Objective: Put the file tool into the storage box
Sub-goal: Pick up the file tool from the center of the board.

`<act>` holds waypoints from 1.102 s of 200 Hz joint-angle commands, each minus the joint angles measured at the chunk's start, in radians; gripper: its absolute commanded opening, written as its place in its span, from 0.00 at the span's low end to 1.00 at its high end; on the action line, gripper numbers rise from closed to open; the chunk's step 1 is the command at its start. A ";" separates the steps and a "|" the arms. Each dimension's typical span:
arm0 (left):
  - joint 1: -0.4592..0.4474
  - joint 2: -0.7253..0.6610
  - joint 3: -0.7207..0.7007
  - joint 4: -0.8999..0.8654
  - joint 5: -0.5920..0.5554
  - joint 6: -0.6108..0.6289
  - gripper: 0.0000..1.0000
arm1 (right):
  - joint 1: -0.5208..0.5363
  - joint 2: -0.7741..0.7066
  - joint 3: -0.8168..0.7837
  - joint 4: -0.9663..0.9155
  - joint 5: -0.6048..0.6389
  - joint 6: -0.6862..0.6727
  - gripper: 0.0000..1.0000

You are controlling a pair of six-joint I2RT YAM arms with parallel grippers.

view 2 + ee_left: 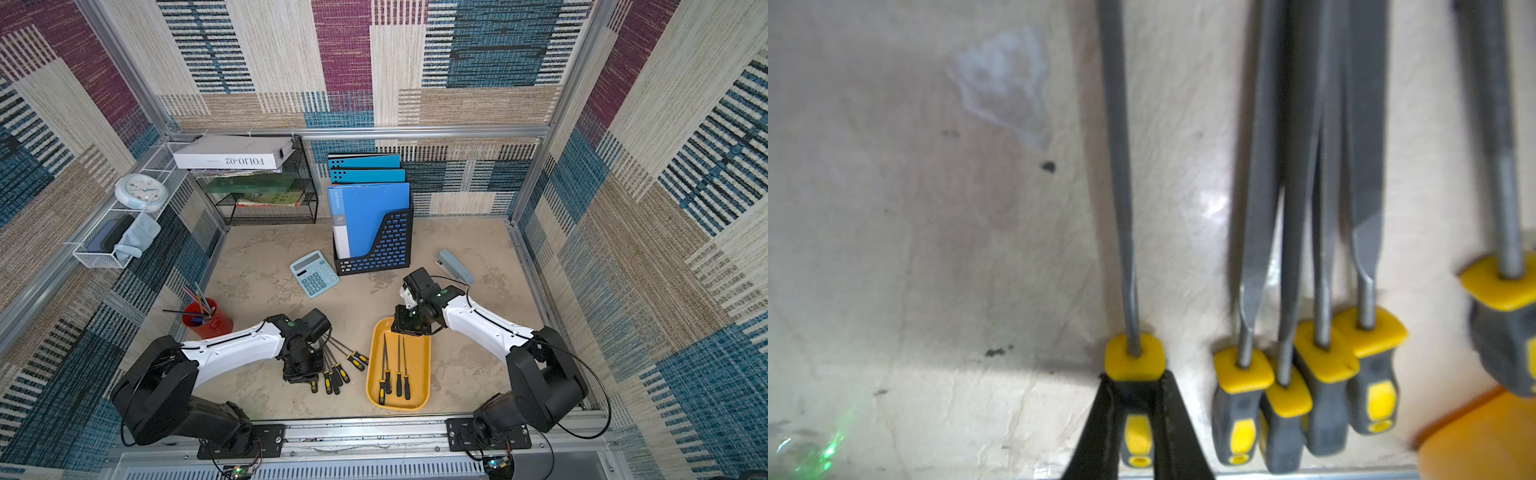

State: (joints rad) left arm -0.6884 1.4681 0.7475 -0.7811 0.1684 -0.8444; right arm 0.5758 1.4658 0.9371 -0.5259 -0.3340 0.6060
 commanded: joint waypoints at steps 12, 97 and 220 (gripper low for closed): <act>0.000 -0.075 0.041 -0.117 -0.010 0.054 0.08 | 0.012 0.008 0.027 0.027 -0.066 -0.006 0.28; -0.014 -0.255 0.096 -0.013 0.376 0.234 0.10 | 0.137 0.053 0.021 0.423 -0.319 0.202 0.44; -0.055 -0.202 0.130 0.054 0.400 0.234 0.09 | 0.235 0.207 0.094 0.412 -0.269 0.236 0.30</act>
State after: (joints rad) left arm -0.7357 1.2675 0.8715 -0.7494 0.5465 -0.6250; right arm 0.8055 1.6562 1.0153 -0.1223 -0.6239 0.8318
